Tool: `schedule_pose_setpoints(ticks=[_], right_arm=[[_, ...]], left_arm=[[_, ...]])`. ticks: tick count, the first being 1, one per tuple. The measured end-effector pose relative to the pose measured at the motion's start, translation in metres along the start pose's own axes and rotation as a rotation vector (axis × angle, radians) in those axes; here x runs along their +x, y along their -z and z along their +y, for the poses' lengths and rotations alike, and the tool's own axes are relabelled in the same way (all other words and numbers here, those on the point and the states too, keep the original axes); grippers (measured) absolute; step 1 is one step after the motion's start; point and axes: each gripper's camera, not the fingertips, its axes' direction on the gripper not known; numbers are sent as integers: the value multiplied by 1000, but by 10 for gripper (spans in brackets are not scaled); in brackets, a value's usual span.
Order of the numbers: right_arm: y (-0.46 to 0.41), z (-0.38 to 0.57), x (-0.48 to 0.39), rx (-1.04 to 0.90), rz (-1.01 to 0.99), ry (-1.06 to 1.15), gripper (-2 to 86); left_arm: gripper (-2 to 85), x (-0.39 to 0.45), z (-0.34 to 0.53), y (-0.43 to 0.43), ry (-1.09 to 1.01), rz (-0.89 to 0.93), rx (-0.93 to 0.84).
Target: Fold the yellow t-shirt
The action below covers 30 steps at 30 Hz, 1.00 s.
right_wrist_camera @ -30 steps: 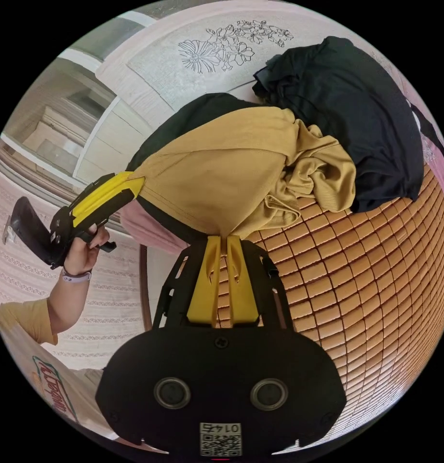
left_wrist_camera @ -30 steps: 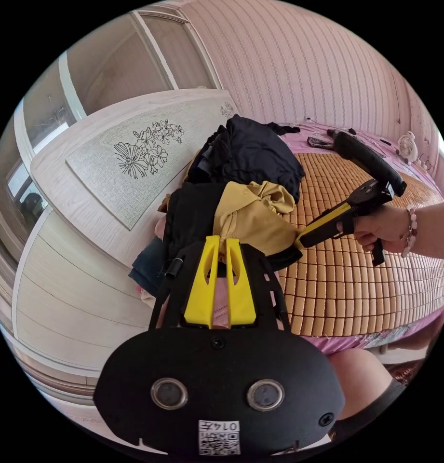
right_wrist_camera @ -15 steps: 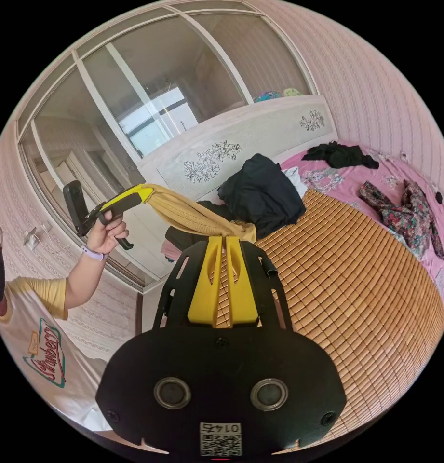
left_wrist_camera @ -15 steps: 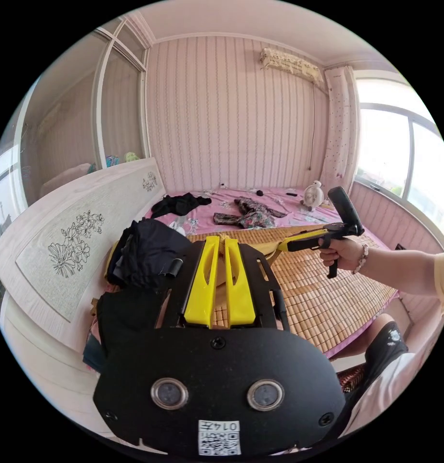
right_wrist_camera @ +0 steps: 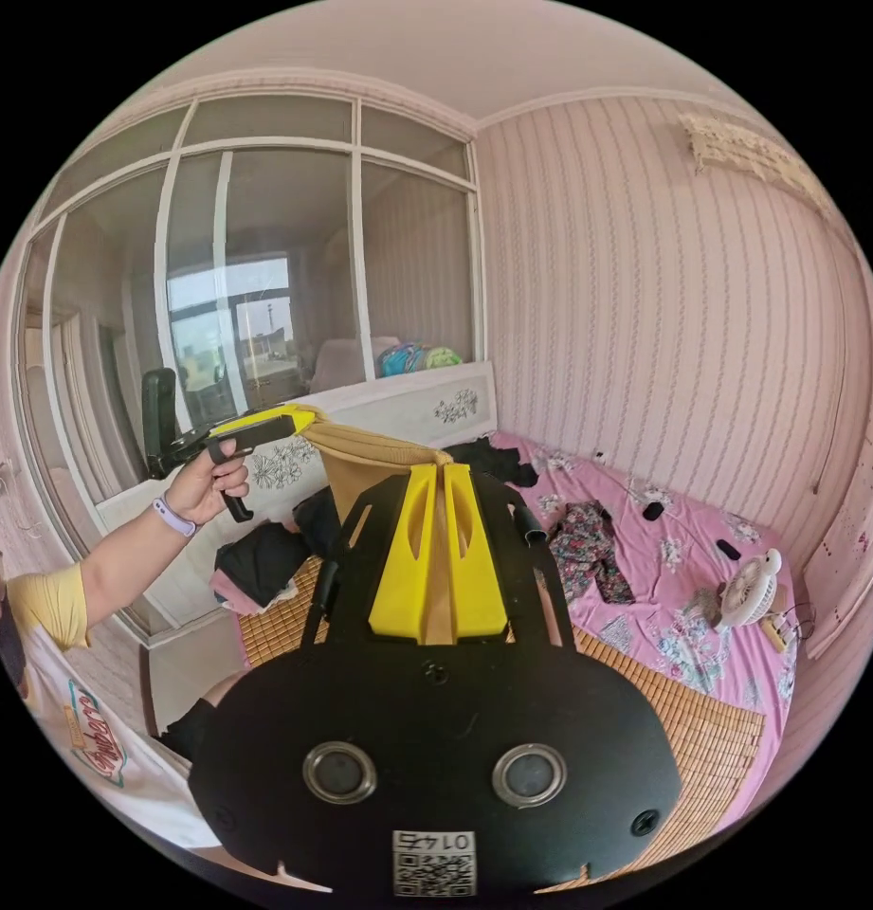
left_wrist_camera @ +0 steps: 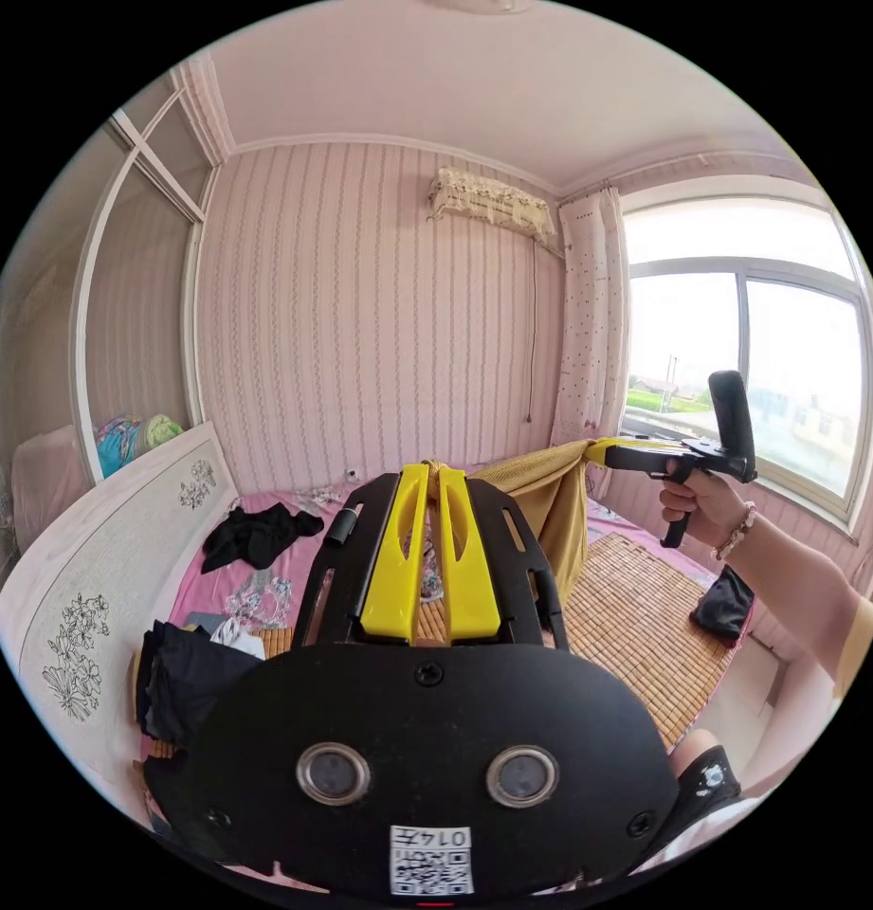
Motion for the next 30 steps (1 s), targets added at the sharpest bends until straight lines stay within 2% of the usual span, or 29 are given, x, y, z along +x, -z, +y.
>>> schedule_pose_setpoints(ticks=[5,9,10,12,13,14,15,17,18,20,23,26,30], right_arm=[[90,17,-23,92,41,186,6],[109,117,-49,-41,62,233,6],[105,137,-50,-78,57,212,6],[75,229,-44,-271,-8,53,7],[65,255,-41,-329,-30,-13,7],[42,310,-35,-467,-56,-152,7],[21,361,-32,-621,-54,-290,7],[2,420,-28,-778,-28,-412,7],[-4,444,-27,-857,29,-428,7],[-6,459,-22,-897,141,-432,7],[-2,454,-3,-837,200,-502,33],[-9,449,15,-752,208,-543,58],[-31,464,53,-739,213,-730,75]], left_arm=[[-5,35,0,1,-63,143,176],[-4,59,76,-11,-120,297,138],[-4,65,117,-21,-107,355,71],[-4,72,193,-41,-50,426,-60],[-4,79,246,-59,-8,457,-180],[-4,86,302,-79,56,468,-320],[-4,90,329,-90,106,485,-397],[-4,115,423,-128,247,607,-661],[-4,122,441,-135,254,613,-698],[-4,143,490,-158,270,583,-849],[-4,158,510,-177,210,570,-913],[-3,159,514,-193,151,502,-945],[-3,143,517,-204,246,467,-907]])
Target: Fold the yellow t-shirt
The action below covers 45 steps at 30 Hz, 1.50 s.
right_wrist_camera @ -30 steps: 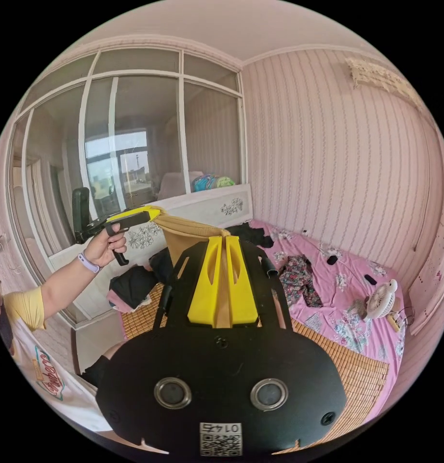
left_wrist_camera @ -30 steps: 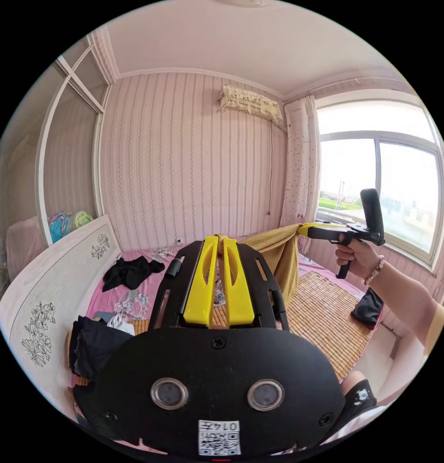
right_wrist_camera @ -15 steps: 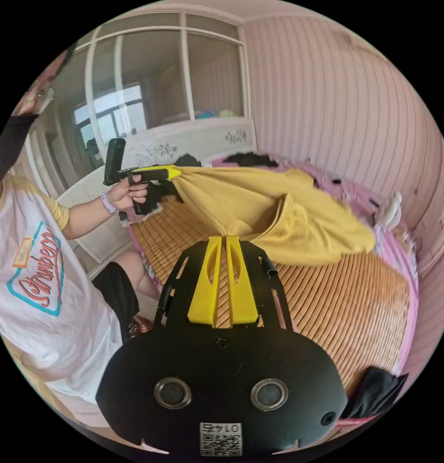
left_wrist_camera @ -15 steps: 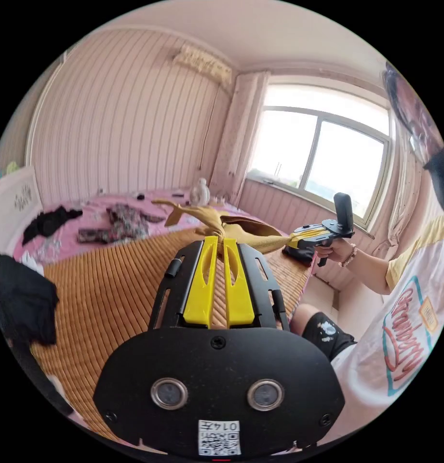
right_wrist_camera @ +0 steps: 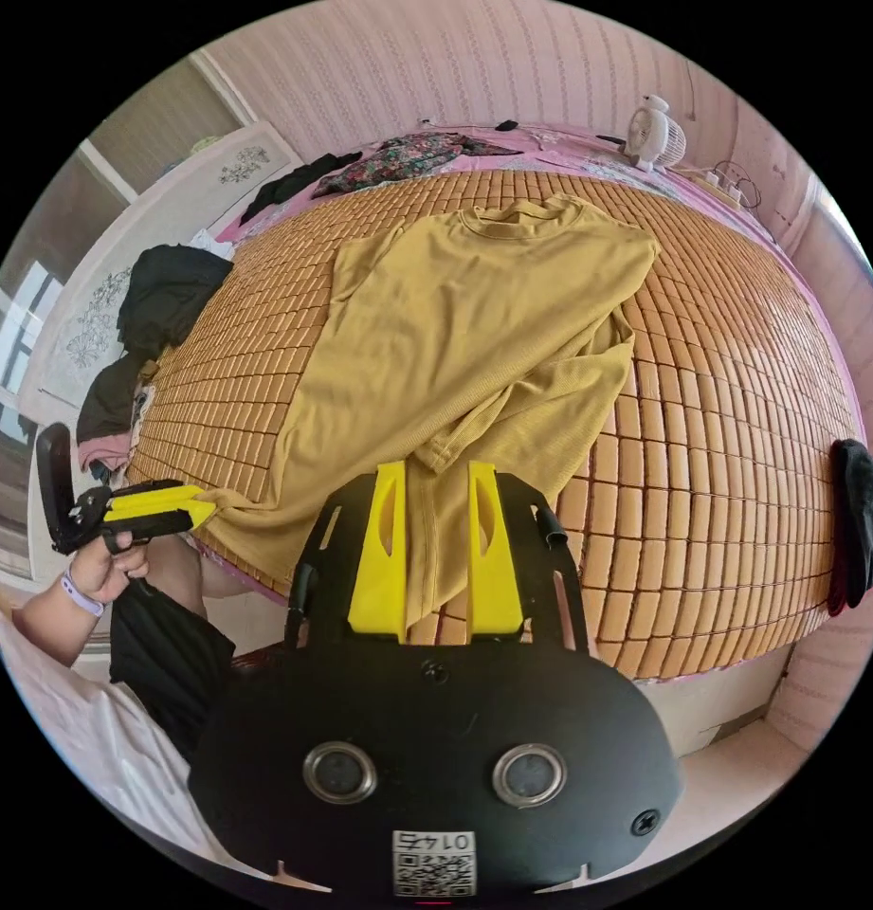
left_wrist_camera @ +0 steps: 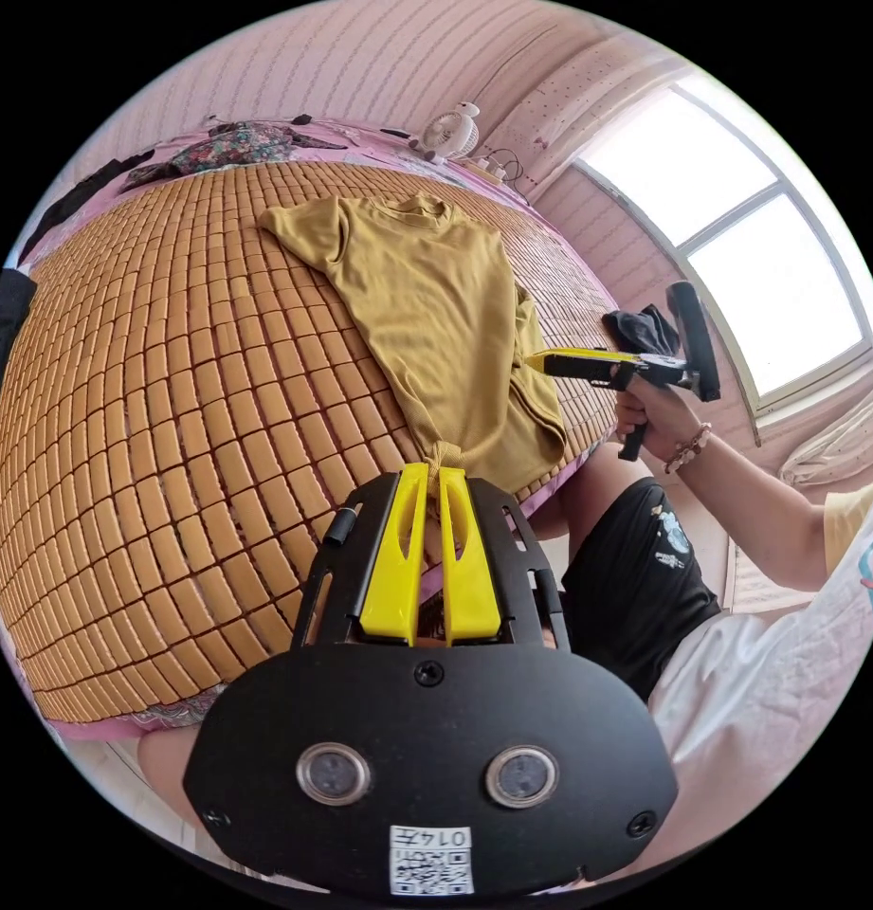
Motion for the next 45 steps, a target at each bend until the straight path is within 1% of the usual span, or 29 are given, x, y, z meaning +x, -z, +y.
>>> schedule_pose_setpoints(ticks=[2,5,8,10,11,13,14,15,17,20,26,29,33,35,37,38,40,42,45], right_arm=[[-2,-8,12,-5,-31,-63,61],[13,-11,30,-5,-90,-127,38],[59,2,51,101,-252,-130,15],[94,18,70,157,-276,-147,16],[116,31,84,185,-240,-172,17],[141,53,106,169,-95,-226,18],[150,66,119,128,26,-249,19],[154,78,131,84,104,-269,20],[157,90,144,21,134,-280,21],[162,101,150,38,154,-278,43],[151,81,142,-15,207,-181,87],[142,77,141,-83,238,-154,62],[156,90,136,-100,268,-109,28],[165,98,135,-102,251,-93,14],[181,108,133,-73,212,-77,13],[196,116,134,-32,160,-86,12],[226,130,140,63,49,-130,12],[275,150,146,249,-142,-174,11],[335,167,145,430,-283,-150,10]], left_arm=[[-3,-10,0,-3,43,10,5],[-2,-17,1,-11,49,1,-8],[-2,-21,0,-17,45,14,-21],[-2,-21,0,-20,31,33,-31],[-2,-20,0,-22,18,32,-36],[-2,-18,0,-25,0,23,-37],[-1,-17,0,-27,-5,22,-38],[-1,-17,0,-29,-6,23,-38],[1,-16,0,-35,-6,26,-41],[2,-12,1,-43,-17,0,-56],[27,1,8,-50,-73,-87,-63],[43,1,14,-50,-49,-117,-57],[54,1,24,-48,-28,-102,-61],[55,3,34,-43,-11,-92,-53],[56,4,40,-42,2,-83,-56],[57,5,43,-45,16,-68,-73],[58,10,45,-54,3,-38,-126],[47,19,48,-58,-37,-47,-152],[28,34,50,-32,-74,-24,-64]])
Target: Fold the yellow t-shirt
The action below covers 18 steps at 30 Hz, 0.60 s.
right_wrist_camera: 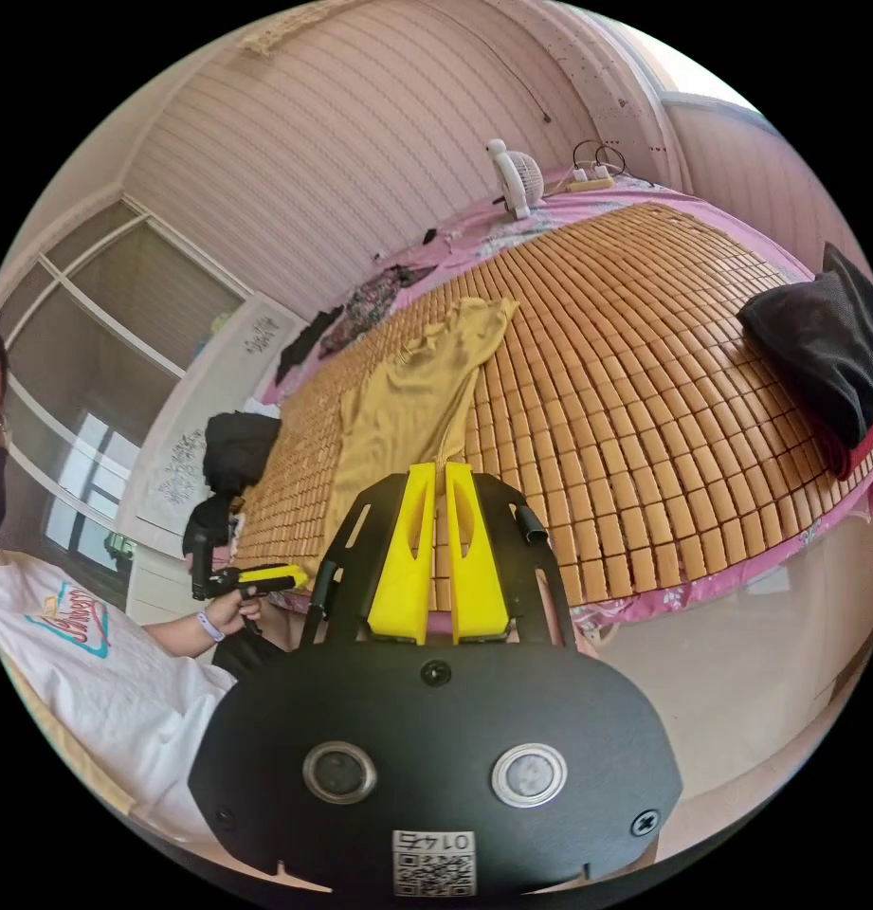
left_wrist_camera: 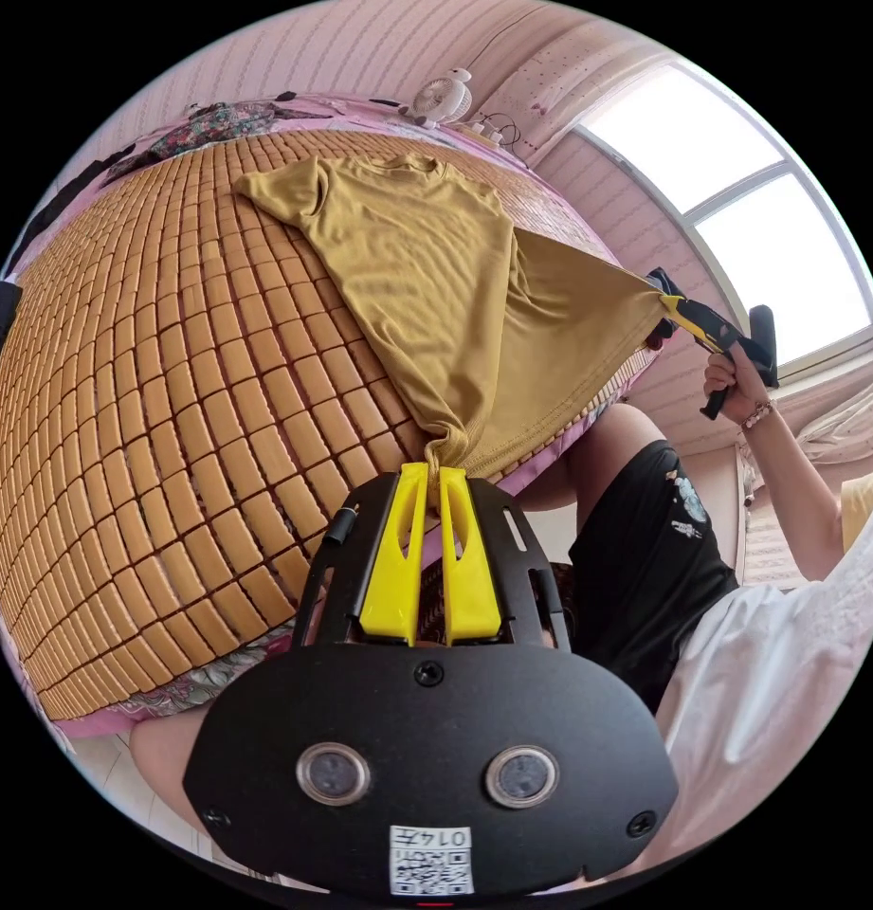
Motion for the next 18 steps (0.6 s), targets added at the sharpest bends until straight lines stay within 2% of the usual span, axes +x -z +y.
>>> schedule_pose_setpoints(ticks=[7,12,15,18], right_arm=[[64,12,-47,38,20,95,9],[155,12,-109,289,-153,226,9],[220,10,-152,453,-275,352,9],[287,14,-193,637,-418,491,9]], left_arm=[[0,50,28,122,-135,-75,254],[-2,67,57,252,-117,-27,591],[-3,89,75,341,-208,-10,796],[-4,132,101,428,-362,-79,970]])
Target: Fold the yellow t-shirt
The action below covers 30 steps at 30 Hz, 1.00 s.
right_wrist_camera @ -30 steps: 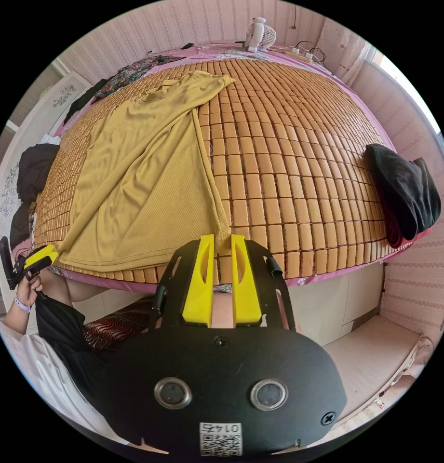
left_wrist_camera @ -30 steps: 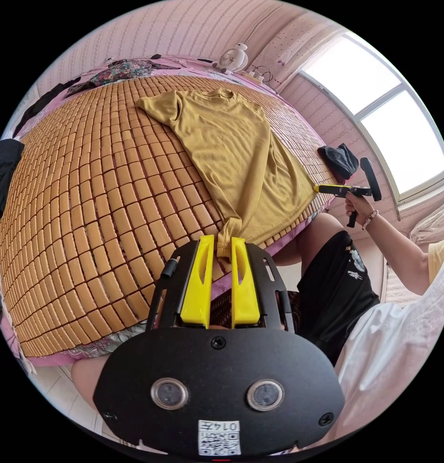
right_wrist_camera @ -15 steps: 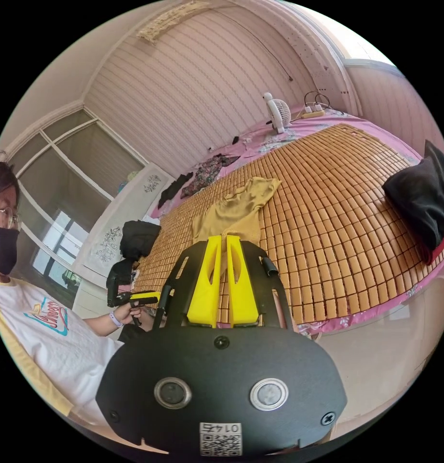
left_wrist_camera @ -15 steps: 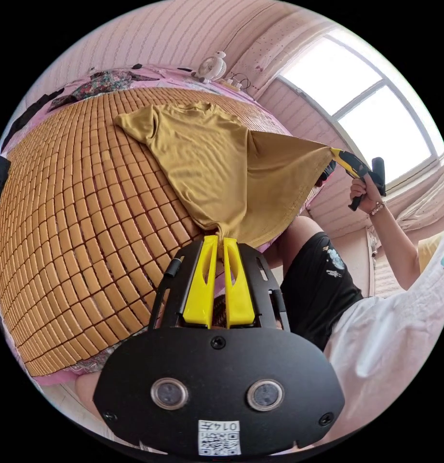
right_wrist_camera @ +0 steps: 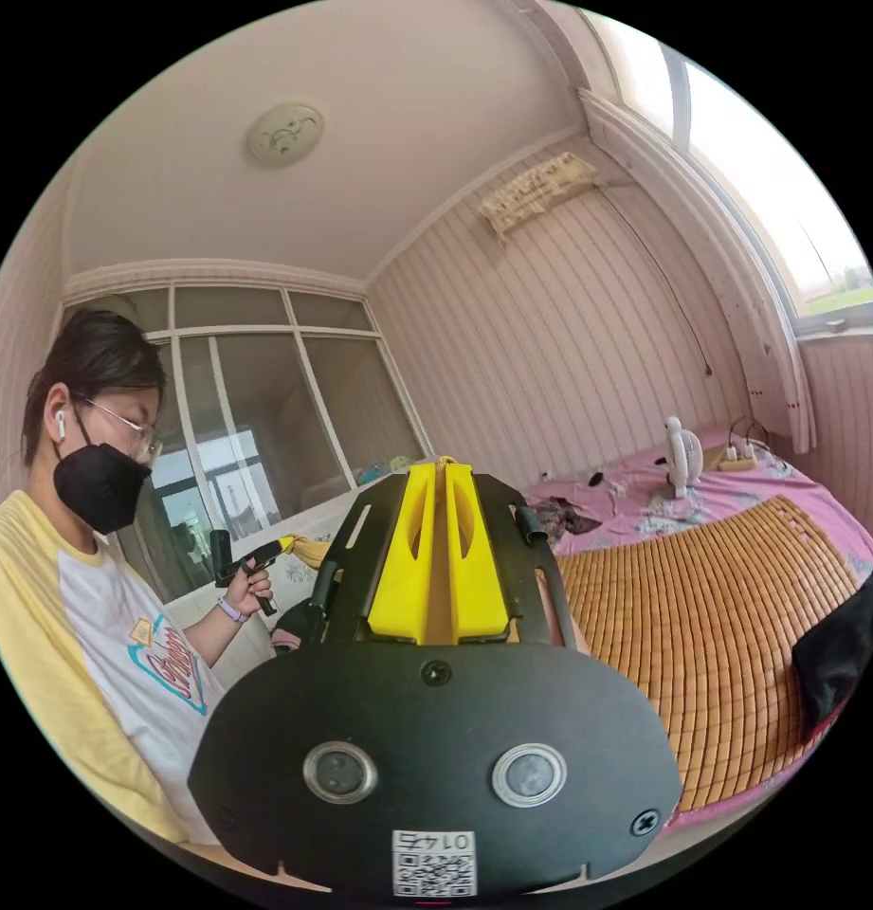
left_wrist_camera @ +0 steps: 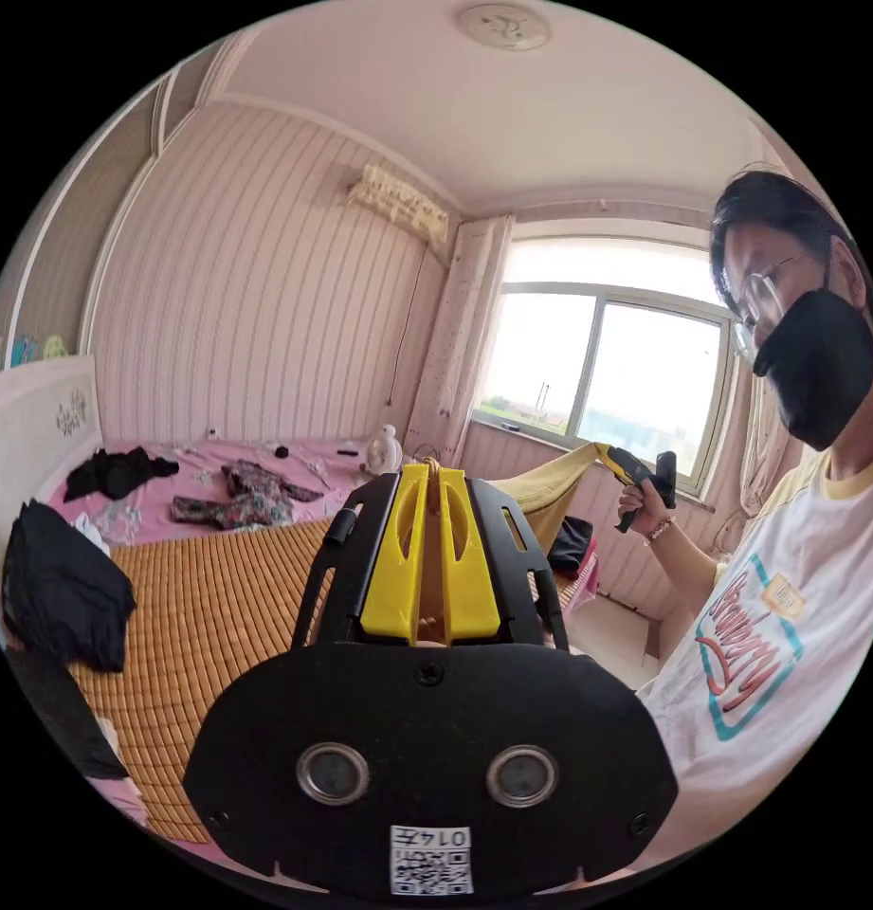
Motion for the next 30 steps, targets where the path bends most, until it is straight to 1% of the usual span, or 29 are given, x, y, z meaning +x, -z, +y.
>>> schedule_pose_setpoints(ticks=[2,3,4,6,7,9,10,11,12,13,14,15,16,19,21,22,24,26,28,30], right_arm=[[12,-29,-30,80,-40,109,9],[13,-47,-48,99,-32,171,9],[11,-55,-55,94,-27,200,9],[-14,-79,-68,28,36,297,9],[-24,-82,-66,4,64,306,9],[-82,-85,-42,-154,160,282,9],[-99,-83,-32,-194,174,261,9],[-134,-76,-10,-276,203,208,9],[-164,-68,11,-328,235,150,9],[-179,-64,21,-354,247,122,9],[-205,-60,39,-389,266,59,9],[-225,-63,51,-399,274,14,9],[-233,-67,55,-391,273,-4,9],[-244,-101,48,-208,260,22,9],[-237,-114,35,-82,195,87,9],[-236,-113,33,-72,186,99,9],[-235,-91,40,-96,170,121,9],[-238,-58,55,-144,183,97,9],[-245,-16,78,-231,216,33,9],[-256,49,117,-370,267,-77,9]], left_arm=[[-5,30,-46,50,-169,-74,147],[-5,36,-56,60,-196,-104,179],[-5,44,-73,74,-242,-157,225],[-5,43,-97,79,-272,-244,228],[-5,32,-110,71,-265,-283,185],[-5,-4,-126,47,-182,-279,81],[-5,-38,-131,22,-93,-255,-7],[-5,-74,-130,-6,-1,-254,-95],[-6,-91,-128,-20,44,-269,-142],[-6,-118,-124,-46,98,-332,-231],[-6,-133,-124,-66,102,-383,-283],[-6,-139,-127,-74,98,-400,-292],[-5,-148,-139,-82,113,-408,-286],[-5,-161,-183,-72,166,-380,-116],[-5,-158,-204,-64,132,-377,-44],[-5,-154,-210,-62,87,-388,-37],[-5,-153,-205,-68,32,-404,-83],[-4,-165,-169,-82,40,-366,-162],[-4,-182,-129,-97,82,-333,-243],[-4,-204,-82,-116,145,-328,-330]])
